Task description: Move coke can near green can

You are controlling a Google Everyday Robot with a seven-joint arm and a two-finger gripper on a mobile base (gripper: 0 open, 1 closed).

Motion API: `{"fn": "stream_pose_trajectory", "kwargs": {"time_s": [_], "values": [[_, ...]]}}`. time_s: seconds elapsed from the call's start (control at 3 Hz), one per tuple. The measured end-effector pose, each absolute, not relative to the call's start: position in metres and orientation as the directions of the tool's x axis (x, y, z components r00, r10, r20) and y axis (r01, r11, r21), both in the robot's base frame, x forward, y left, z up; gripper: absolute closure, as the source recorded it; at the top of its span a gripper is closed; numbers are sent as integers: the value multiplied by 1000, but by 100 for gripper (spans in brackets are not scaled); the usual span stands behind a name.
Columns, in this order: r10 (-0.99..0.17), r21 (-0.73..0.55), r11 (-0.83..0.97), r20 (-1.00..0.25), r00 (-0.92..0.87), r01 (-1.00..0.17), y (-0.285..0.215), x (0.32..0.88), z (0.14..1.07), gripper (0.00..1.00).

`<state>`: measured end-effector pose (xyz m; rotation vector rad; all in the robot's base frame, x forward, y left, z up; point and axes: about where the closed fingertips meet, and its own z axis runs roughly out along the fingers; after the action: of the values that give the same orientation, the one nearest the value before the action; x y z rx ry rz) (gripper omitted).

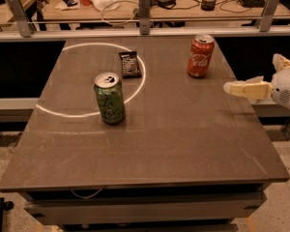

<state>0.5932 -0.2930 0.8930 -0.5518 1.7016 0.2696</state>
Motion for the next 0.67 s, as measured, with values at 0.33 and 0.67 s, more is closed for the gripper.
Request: {"fn": "stream_pose_trajectory", "kwargs": {"time_s": [0.33,0.67], "values": [[-161,-95,863,-983,-92,-497,-298,612,885,0],[-161,-95,863,-983,-92,-497,-298,612,885,0]]}}
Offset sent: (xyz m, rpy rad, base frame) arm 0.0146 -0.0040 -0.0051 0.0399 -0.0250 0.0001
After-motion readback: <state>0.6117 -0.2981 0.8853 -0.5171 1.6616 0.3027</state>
